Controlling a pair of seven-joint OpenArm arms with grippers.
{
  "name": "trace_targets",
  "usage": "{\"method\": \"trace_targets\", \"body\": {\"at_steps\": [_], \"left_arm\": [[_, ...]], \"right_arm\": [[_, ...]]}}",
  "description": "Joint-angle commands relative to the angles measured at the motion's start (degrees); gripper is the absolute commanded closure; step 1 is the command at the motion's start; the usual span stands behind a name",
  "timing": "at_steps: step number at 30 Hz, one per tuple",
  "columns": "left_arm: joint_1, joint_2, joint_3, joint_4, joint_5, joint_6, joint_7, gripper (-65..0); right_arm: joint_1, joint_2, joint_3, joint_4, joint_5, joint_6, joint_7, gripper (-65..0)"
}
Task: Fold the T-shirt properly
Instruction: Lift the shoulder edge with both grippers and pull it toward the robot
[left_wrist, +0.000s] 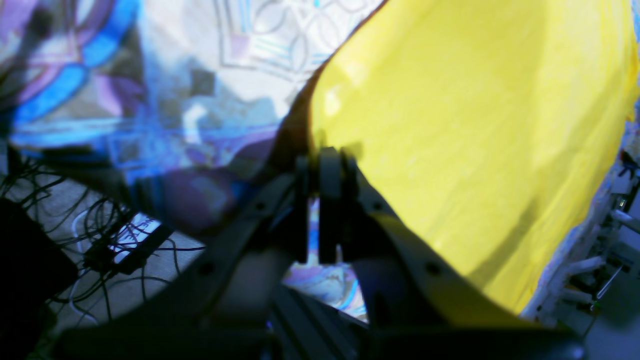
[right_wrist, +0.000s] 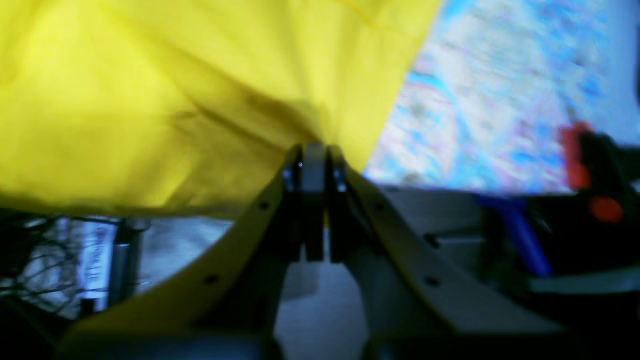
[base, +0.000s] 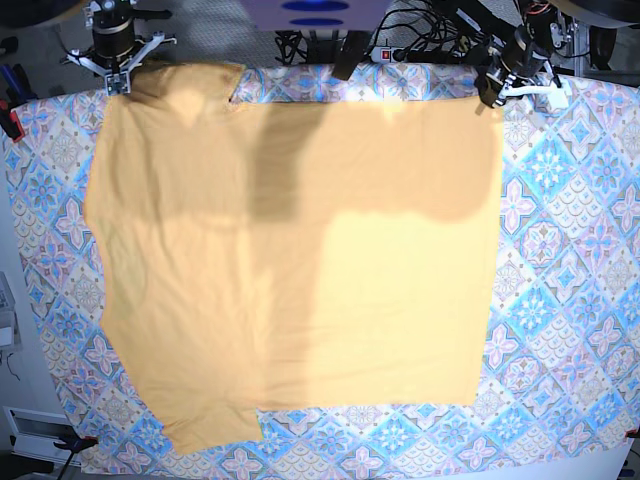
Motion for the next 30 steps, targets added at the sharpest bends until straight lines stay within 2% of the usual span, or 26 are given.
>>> {"method": "trace_targets", "body": {"at_steps": [1, 11, 25, 30], "left_arm": [[1.5, -0.5, -0.3, 1.5, -0.3, -0.6, -0.2, 0.0], [3.0, -0.5, -0.4, 9.6, 2.1, -0.7, -0.3, 0.0], [-3.4, -0.5, -0.9, 10.5, 2.3, -0.7, -0.5, 0.0], [-6.8, -0.5, -1.6, 10.5, 2.4, -0.7, -0.3, 0.0]], "right_arm": [[-1.2, 0.5, 1.0, 0.8, -0.5, -0.6, 1.3, -0.2], [-1.8, 0.6, 2.9, 1.7, -0.5, -0.6, 2.8, -0.2], [8.8, 1.3, 2.5, 3.9, -0.6, -0.6, 2.2, -0.2], [15.3, 1.3, 2.5, 3.9, -0.6, -0.6, -4.0, -0.2]]}}
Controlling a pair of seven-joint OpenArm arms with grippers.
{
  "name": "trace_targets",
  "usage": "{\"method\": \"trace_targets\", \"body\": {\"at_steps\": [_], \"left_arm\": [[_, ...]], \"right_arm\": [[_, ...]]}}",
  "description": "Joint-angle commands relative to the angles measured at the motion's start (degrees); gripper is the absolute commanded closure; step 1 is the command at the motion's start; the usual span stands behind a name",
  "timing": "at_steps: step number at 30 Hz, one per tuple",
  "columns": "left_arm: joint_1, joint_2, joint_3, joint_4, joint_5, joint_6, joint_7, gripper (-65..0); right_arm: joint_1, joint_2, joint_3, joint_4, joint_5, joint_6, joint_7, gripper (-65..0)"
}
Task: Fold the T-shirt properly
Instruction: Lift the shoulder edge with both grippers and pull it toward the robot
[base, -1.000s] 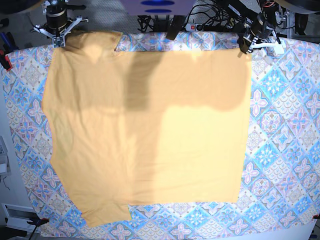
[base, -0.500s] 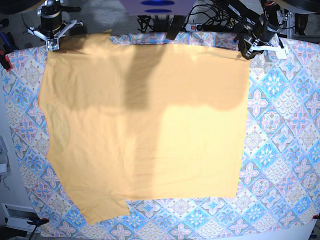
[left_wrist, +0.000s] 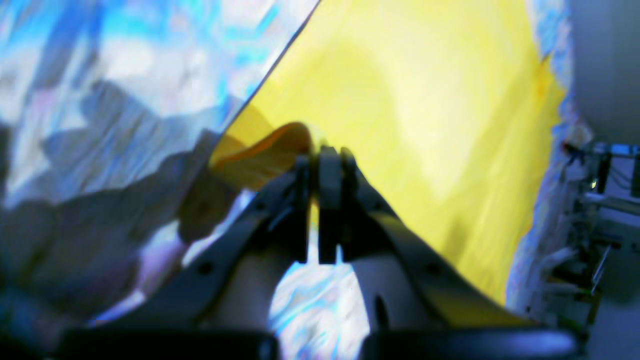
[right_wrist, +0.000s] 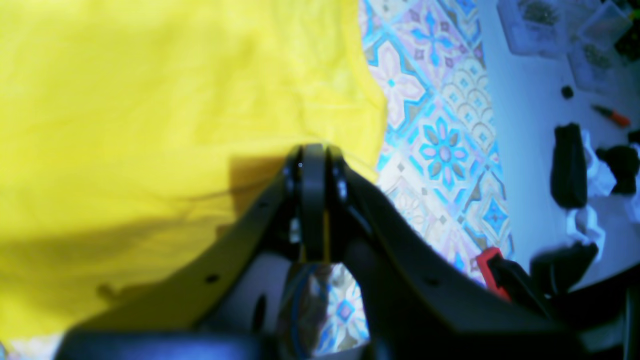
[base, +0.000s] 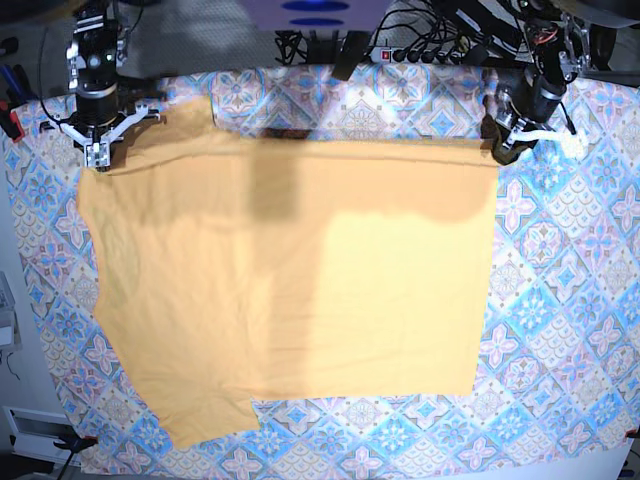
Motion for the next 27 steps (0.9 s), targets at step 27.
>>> {"method": "trace_targets", "body": {"at_steps": [27], "left_arm": [[-19.9, 0.2, 0.0, -7.1, 12.0, -0.4, -0.8, 0.0]], "right_arm": [[28.8, 0.8, -10.1, -19.2, -0.5, -0.5, -3.8, 0.0]]}}
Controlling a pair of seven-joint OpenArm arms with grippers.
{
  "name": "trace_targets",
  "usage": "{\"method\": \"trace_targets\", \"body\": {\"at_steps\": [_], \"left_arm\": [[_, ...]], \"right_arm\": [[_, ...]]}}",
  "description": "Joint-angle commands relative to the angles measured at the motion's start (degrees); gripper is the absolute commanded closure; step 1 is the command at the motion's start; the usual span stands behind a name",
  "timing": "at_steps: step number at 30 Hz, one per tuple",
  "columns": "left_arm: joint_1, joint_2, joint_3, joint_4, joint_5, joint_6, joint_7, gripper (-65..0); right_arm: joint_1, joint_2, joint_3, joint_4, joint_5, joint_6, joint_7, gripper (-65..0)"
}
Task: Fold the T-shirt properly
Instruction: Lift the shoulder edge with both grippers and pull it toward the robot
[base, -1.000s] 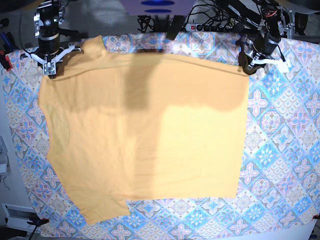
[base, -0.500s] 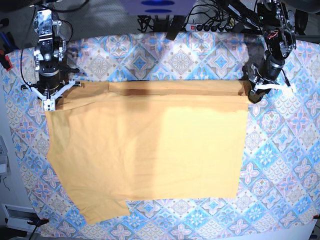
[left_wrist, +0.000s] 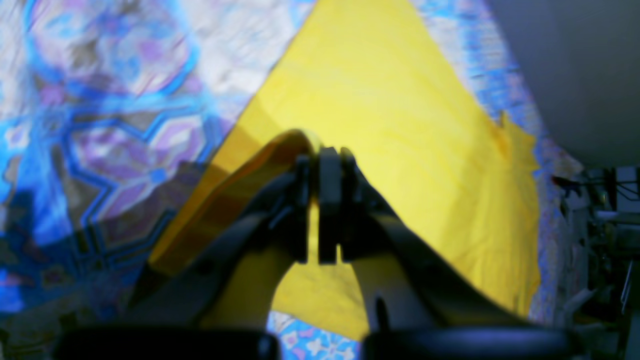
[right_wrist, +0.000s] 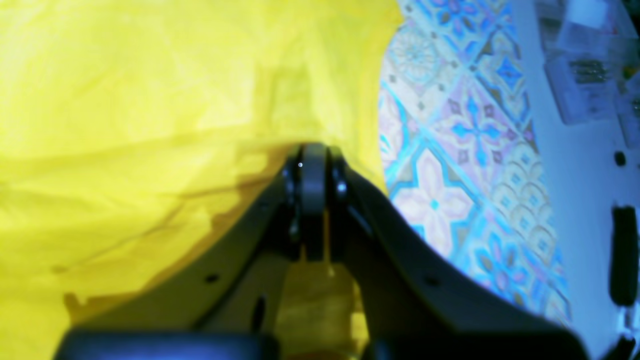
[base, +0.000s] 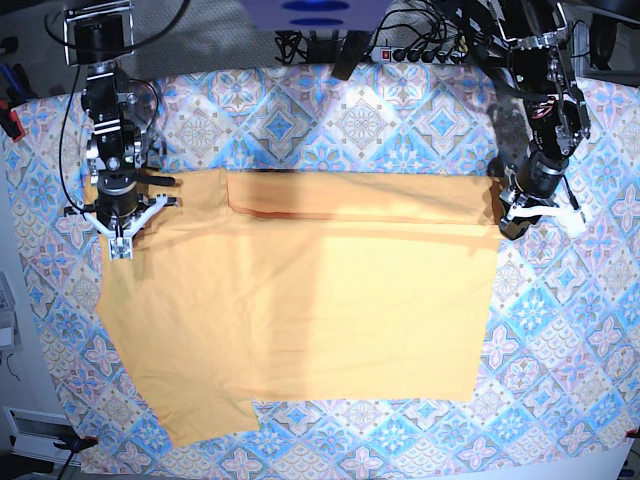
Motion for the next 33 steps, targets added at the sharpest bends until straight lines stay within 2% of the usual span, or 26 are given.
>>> {"method": "trace_targets", "body": {"at_steps": [1, 8, 14, 16, 19, 20, 23, 31, 33], "left_arm": [[-1.0, -0.6, -0.2, 0.2, -0.4, -0.7, -1.3, 0.0], [-1.2, 0.2, -0.2, -0.8, -0.3, -0.7, -3.8, 0.0], [-1.1, 0.4, -0.2, -0.9, 1.1, -0.7, -3.8, 0.0], [-0.8, 0.4, -0.2, -0.9, 2.1, -0.7, -3.7, -3.3], [-0.6, 0.4, -0.2, -0.9, 2.1, -0.5, -3.7, -16.0], [-0.4, 0.4, -0.2, -0.9, 2.1, -0.5, -3.7, -21.2], [0.4, 0.5, -0.3, -0.8, 2.1, -0.4, -3.8, -30.1], [4.1, 1.7, -0.2, -0.5, 0.2, -0.7, -3.7, -30.4], [5.7, 2.0, -0.2, -0.5, -1.3, -0.7, -3.7, -30.4]], "right_arm": [[1.4, 0.9, -0.1, -0.2, -0.7, -0.5, 1.7, 0.0], [4.3, 0.8, -1.4, -7.9, -0.7, -0.5, 8.0, -0.2], [5.3, 0.7, -1.2, -10.8, -0.7, -0.5, 8.6, -0.9], [5.0, 0.6, -1.2, -10.3, -0.8, -0.7, 8.6, -3.7], [5.0, 0.6, -1.2, -8.2, -0.8, -1.2, 8.6, -9.6], [4.9, 0.6, -1.2, -7.5, -0.8, -2.5, 8.6, -11.9], [4.1, 0.6, -1.6, -6.1, -0.8, -7.2, 8.0, -17.3], [-1.6, 1.0, -1.2, -0.6, -0.8, -7.5, 8.0, -18.5], [-3.8, 2.3, -1.2, 0.6, -0.8, -7.5, 8.0, -18.5]]}}
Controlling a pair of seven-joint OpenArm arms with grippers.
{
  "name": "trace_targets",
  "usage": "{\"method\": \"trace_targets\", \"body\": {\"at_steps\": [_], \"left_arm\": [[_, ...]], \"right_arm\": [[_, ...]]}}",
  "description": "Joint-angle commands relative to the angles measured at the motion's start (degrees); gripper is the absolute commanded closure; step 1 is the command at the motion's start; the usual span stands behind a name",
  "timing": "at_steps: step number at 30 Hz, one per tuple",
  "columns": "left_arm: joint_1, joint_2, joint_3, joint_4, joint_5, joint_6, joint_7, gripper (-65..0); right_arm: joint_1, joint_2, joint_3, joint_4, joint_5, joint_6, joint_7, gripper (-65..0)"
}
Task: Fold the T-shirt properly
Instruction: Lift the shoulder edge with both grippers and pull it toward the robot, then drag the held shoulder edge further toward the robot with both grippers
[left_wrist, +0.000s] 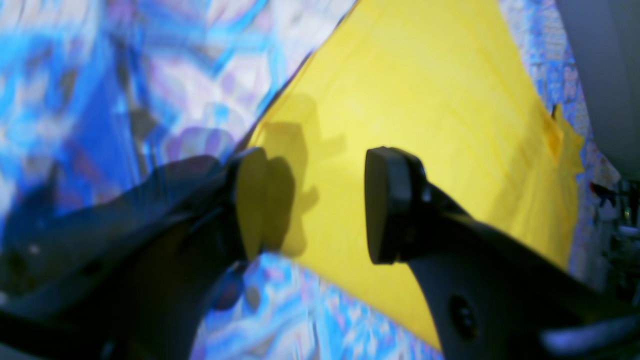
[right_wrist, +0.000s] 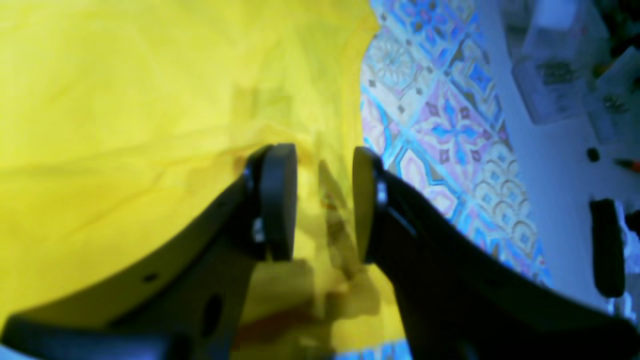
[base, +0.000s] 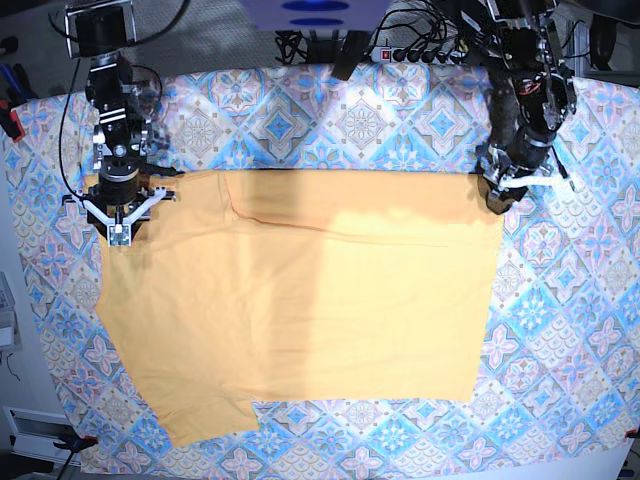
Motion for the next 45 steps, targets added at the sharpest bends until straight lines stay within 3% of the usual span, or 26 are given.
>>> {"method": "trace_targets", "body": {"at_steps": [1, 8, 21, 32, 34, 39, 45], "left_arm": [[0.3, -0.5, -0.2, 1.0, -1.2, -0.7, -1.1, -30.4], [1.7, -0.3, -0.2, 0.4, -5.2, -0.7, -1.3, -30.5], [2.6, 2.1, -0.6, -4.4, -8.3, -0.6, -1.4, -30.4], [-4.2, 2.3, -0.6, -13.4, -8.1, -0.6, -1.5, -29.8], [-4.7, 2.3, -0.5, -13.7, -8.1, -0.7, -1.2, -25.5], [-4.7, 2.3, -0.3, -13.7, -8.1, -0.7, -1.1, -2.1], [-4.6, 2.3, -0.2, -13.7, -8.0, -0.7, -1.1, 0.0]], "right_arm": [[-0.9, 1.9, 0.5, 1.4, -0.5, -0.8, 0.9, -18.5], [-6.2, 2.3, 3.1, 3.6, -0.5, -0.9, 1.4, -18.5], [-6.5, 2.3, 3.7, 3.7, -0.5, -0.9, 1.3, -18.5], [-6.5, 2.3, 3.8, 3.8, -0.5, -0.9, 1.2, -18.5], [-7.5, 2.3, 3.8, 3.8, -0.5, -0.9, 1.3, -18.5], [-9.6, 3.6, 3.7, 4.9, -0.6, -0.9, 1.0, -18.5], [-11.2, 4.4, 3.8, 5.6, -0.5, -0.9, 0.9, -18.6]]}}
